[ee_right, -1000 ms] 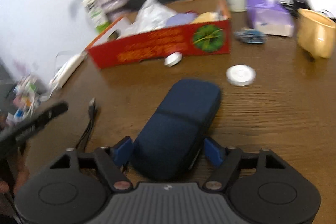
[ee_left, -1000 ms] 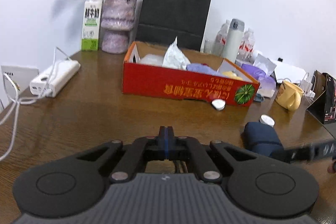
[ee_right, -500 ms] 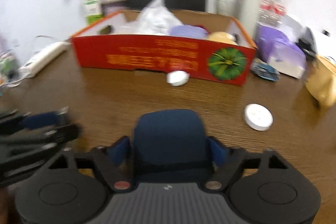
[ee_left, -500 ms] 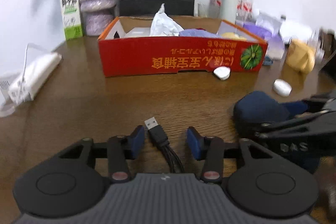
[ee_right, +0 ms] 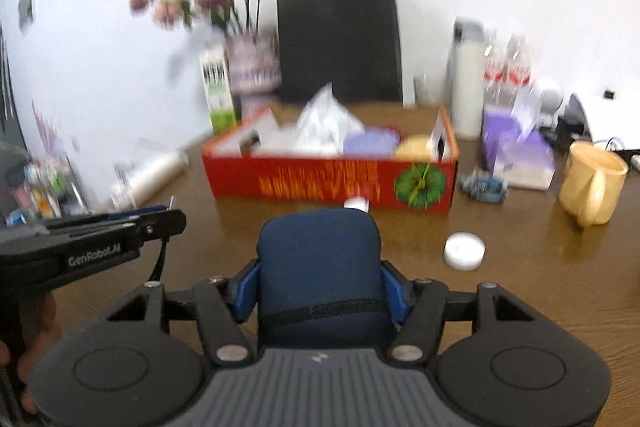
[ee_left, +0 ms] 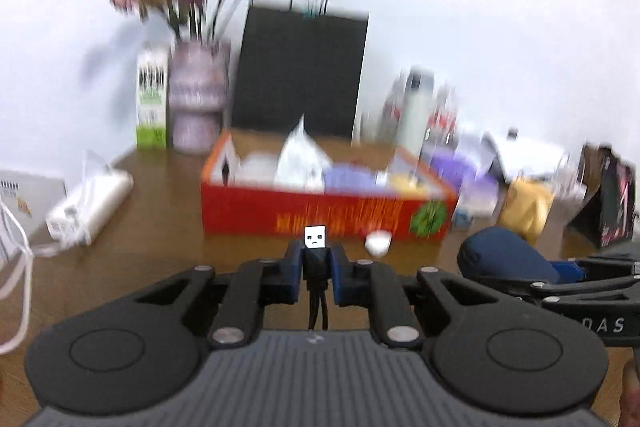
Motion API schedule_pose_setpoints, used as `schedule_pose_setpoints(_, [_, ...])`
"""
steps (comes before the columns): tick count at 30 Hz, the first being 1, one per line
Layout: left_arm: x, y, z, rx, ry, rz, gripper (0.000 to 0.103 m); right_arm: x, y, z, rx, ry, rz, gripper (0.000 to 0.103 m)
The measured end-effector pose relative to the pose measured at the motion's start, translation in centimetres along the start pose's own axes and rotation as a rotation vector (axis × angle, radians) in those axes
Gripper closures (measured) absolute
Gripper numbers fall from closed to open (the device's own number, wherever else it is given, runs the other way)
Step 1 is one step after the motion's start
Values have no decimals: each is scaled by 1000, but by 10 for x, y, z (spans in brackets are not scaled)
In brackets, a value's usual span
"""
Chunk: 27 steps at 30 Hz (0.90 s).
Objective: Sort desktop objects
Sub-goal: 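Carry cable and navy case into the cardboard box and open both tools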
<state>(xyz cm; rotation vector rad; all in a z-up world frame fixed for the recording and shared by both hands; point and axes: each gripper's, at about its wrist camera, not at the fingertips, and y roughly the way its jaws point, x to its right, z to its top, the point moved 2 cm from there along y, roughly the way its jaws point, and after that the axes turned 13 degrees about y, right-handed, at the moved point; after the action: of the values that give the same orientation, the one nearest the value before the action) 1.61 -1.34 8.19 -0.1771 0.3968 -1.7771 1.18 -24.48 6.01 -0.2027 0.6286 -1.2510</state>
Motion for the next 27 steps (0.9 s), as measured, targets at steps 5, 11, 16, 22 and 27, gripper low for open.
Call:
schedule_pose_setpoints(5, [-3, -28, 30, 116, 5, -4, 88, 4, -31, 20, 101, 49, 26, 43])
schedule_pose_setpoints(11, [-23, -11, 93, 167, 28, -32, 88, 3, -28, 72, 151, 55, 56, 43])
schedule_pose_setpoints(16, [-50, 51, 174, 77, 33, -57, 88, -4, 13, 144, 151, 104, 87, 42])
schedule_pose_setpoints(22, [-80, 178, 228, -119, 9, -39, 88, 7, 129, 209, 18, 220, 42, 42])
schedule_pose_setpoints(27, [-85, 293, 196, -338, 66, -66, 90, 39, 244, 207, -166, 339, -9, 42])
